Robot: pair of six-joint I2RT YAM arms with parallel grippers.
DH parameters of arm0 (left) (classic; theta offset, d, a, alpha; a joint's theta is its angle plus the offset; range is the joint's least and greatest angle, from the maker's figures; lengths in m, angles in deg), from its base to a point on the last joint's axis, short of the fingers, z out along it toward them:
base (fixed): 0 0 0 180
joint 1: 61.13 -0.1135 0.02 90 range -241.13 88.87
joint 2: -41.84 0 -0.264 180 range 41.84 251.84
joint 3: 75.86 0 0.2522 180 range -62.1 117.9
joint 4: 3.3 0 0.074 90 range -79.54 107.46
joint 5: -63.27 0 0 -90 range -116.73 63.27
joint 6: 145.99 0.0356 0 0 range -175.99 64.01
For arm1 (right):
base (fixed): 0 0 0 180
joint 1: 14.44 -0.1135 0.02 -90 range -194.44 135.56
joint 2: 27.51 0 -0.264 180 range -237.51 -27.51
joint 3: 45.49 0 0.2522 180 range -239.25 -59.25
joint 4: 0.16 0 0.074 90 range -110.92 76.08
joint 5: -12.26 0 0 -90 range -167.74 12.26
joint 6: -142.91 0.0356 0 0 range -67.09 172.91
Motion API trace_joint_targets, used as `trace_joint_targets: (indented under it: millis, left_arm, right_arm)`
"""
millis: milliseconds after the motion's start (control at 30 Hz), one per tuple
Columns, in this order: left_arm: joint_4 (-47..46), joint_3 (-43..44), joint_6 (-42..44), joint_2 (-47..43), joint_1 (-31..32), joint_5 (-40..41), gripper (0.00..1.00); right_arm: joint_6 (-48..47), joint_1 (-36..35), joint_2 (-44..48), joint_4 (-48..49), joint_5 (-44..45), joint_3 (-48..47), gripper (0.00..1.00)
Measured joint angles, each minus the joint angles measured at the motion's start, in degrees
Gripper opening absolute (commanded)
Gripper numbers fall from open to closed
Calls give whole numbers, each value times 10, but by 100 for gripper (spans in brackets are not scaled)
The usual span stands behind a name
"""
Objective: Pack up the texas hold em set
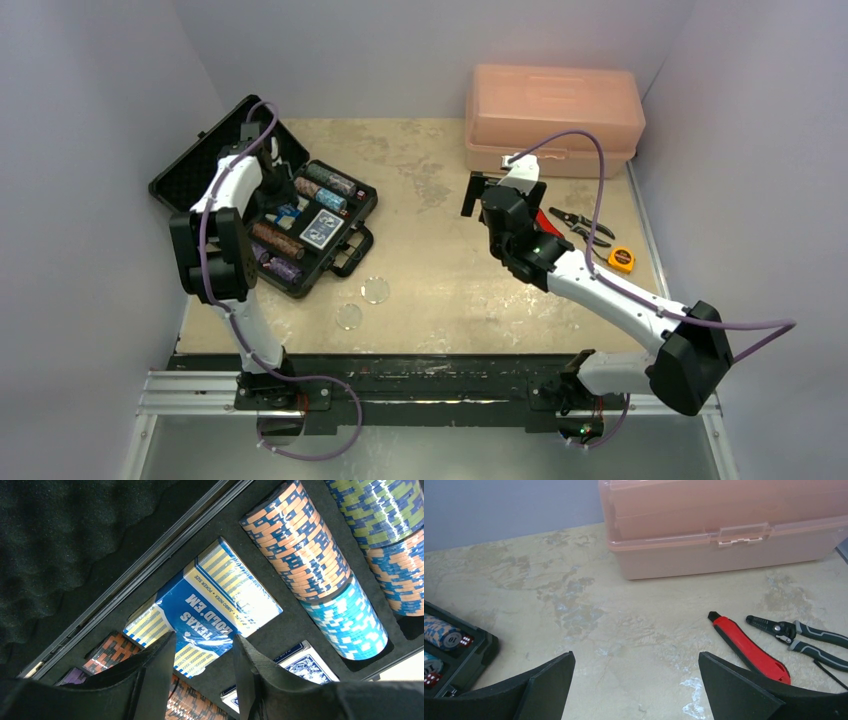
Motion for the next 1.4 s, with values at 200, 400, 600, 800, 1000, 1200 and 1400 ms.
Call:
trace_joint_targets:
  millis: [200,400,600,800,1000,1200,1400]
  left_arm:
    - [0,0,-13,5,-2,0,45]
    - [-1,0,-28,7,-10,-14,46]
    - [-1,-3,-32,0,-11,-22,80]
    - [26,-22,-25,-37,-11,-19,90]
    - [54,-35,-21,-143,-11,0,91]
    - [48,-92,-21,-307,-11,6,93]
    - [29,-208,-43,-459,-11,-21,94]
  right_arm:
    - [-1,-1,-5,1,0,0,99]
    - [-2,-7,-5,1,2,0,99]
    - [-2,-9,-5,1,5,1,99]
    - [-2,-9,-5,1,4,1,99]
    - [-2,-6,-11,1,2,1,99]
    - [1,-2,-39,-21,-4,-1,99]
    - [8,-2,-47,-67,-22,-40,99]
